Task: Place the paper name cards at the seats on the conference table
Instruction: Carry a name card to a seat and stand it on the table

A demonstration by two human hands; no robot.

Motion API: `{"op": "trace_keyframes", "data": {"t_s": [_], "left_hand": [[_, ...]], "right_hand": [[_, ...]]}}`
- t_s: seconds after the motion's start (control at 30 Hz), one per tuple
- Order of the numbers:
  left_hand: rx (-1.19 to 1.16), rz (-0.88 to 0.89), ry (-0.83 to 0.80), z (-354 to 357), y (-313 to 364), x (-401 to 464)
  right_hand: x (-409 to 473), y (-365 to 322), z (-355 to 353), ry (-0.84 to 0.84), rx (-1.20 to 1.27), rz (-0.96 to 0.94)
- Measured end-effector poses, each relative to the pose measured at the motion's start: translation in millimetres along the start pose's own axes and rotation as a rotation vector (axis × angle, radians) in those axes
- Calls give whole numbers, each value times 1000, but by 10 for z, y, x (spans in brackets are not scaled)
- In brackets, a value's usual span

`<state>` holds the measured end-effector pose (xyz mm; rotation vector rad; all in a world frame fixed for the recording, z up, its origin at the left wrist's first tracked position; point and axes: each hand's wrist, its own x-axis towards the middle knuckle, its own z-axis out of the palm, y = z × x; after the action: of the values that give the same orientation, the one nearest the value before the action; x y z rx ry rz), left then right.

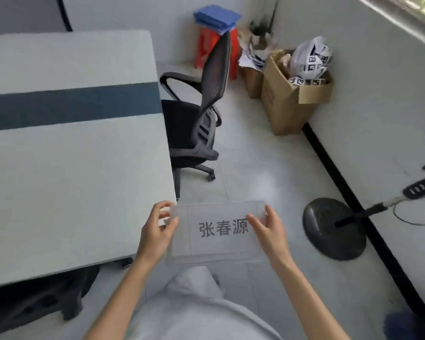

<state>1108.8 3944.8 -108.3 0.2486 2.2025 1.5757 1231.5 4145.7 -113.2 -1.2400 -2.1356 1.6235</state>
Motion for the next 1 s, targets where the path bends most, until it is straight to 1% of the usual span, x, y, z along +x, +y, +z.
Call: {"op": "trace_keyframes", "data": {"t_s": [0.07,0.17,0.3,0.4,0.47,0.63,0.8,0.9,1.0], "left_hand": [[-47,-21,122,-65,-12,210],[-106,-55,278,-204,-78,567],[-125,-119,487,-400,-118,923],[-153,-159,653,-568,-111,1038],[-176,-182,782,-667,-129,1075],[-225,-227,1075,-819,-213,1171],[-270,-306,1366,-852,-221,1437],[-268,-385,1496,-828,-169,1564],[-219,-477,1543,-770,-151,1613]], "right_hand": [[441,-196,191,-121,-27,-54],[1007,-476,539,-247,-101,-115],[1506,-855,1020,-440,-250,-242],[1827,-1167,1397,-628,-337,-336],[1987,-1389,1680,-750,-366,-420],[2329,-1878,2536,-1076,-479,-552],[2555,-2228,3330,-1347,-511,-660],[2611,-2371,3663,-1478,-536,-727],[2631,-2433,3858,-1568,-568,-776]]}}
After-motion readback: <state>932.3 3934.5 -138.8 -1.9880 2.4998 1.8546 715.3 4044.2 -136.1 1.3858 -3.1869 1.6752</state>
